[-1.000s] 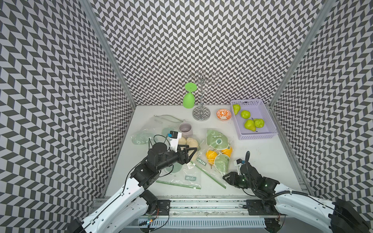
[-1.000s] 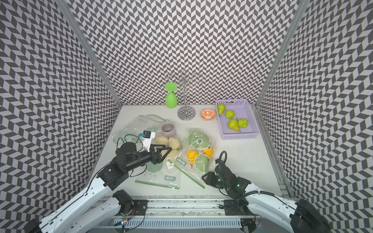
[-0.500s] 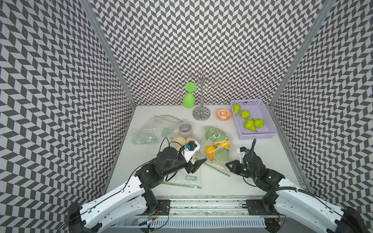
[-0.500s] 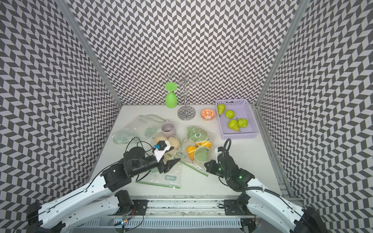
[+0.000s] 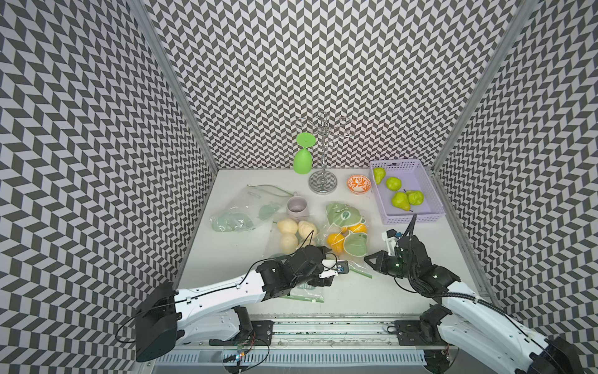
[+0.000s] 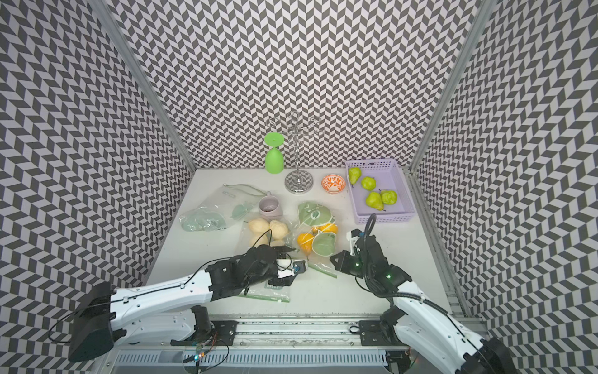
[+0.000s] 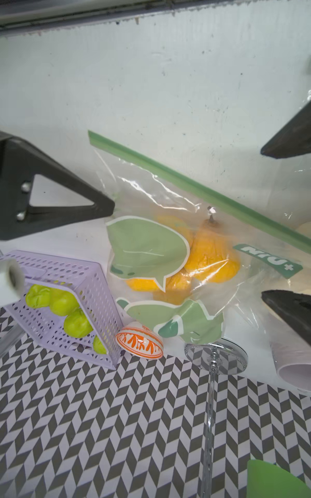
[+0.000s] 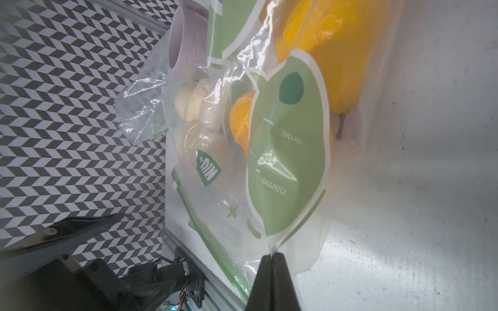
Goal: Open the zip-top bag and take out the pear
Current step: Pick up the zipper food storage bag at the center of the board.
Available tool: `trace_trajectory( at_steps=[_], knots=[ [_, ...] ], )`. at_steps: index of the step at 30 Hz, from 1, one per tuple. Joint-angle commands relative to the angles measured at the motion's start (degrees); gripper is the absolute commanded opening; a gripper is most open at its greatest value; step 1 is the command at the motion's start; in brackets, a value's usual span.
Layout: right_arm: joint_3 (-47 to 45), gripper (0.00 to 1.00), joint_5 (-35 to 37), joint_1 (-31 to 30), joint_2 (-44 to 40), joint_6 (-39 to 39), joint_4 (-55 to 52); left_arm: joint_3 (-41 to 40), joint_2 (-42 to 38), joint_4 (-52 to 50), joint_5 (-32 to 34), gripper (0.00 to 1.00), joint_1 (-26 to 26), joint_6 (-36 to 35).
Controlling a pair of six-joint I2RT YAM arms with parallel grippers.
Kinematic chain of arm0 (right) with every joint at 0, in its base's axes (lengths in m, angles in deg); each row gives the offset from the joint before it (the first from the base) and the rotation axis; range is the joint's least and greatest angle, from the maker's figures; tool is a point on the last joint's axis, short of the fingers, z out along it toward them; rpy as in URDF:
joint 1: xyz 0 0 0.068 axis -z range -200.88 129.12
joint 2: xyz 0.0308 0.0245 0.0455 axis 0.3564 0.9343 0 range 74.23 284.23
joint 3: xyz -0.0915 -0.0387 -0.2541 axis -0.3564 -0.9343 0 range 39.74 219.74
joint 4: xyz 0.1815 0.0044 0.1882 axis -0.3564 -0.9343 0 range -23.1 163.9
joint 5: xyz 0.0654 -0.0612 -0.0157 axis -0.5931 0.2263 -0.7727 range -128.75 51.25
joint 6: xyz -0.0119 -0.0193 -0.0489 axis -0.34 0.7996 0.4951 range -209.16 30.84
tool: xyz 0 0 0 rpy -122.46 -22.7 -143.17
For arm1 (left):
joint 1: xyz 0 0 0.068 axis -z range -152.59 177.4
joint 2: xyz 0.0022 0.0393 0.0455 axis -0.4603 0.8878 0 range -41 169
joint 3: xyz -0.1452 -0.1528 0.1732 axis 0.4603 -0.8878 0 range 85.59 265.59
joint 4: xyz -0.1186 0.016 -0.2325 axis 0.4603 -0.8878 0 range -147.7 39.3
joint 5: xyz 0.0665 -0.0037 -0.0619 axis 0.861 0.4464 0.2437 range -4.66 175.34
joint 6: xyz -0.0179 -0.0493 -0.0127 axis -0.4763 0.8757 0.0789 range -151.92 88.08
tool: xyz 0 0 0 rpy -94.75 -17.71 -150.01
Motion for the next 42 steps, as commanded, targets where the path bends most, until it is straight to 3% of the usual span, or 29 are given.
trace_trajectory(
  at_steps=[1,4,7,17,19,25,27,31,35,42],
  knots=[
    [3.3,0.0,-3.2,0.6,-0.3,2.7,0.3,0.8,1.6,3.5,1.2,0.76,0.4,-4.7],
    [5.0,0.0,-4.9,1.3,0.4,3.7,-0.1,0.8,3.0,4.1,0.2,0.73,0.4,-5.8],
    [6.2,0.0,-6.1,1.9,1.4,4.2,0.1,0.6,4.4,4.6,1.0,0.64,0.3,-6.3],
    [11.9,0.0,-10.5,3.4,3.8,6.6,-1.6,4.9,5.2,3.4,2.4,0.07,-2.9,-8.5],
    [13.5,0.0,-11.6,4.0,4.3,6.9,-1.8,6.2,5.4,2.4,2.8,0.0,-3.3,-9.2],
    [19.1,0.01,-13.8,6.0,7.3,9.5,-3.8,12.5,6.3,-3.1,-0.5,0.0,-5.4,-9.1],
    [22.2,0.13,-14.1,7.4,8.4,12.0,-6.1,15.7,6.8,-6.4,-2.1,0.0,-6.5,-8.6],
    [31.1,0.46,-13.2,13.1,9.0,17.7,-11.9,24.3,8.1,-14.1,-6.1,0.0,-8.9,-7.3],
    [39.0,0.67,-14.6,16.7,9.5,24.1,-14.1,31.5,9.5,-19.7,-10.6,0.0,-10.7,-6.6],
    [42.5,0.7,-22.9,15.9,10.1,31.8,-10.5,39.7,13.7,-25.6,-15.9,0.0,-12.0,-5.3]
  ],
)
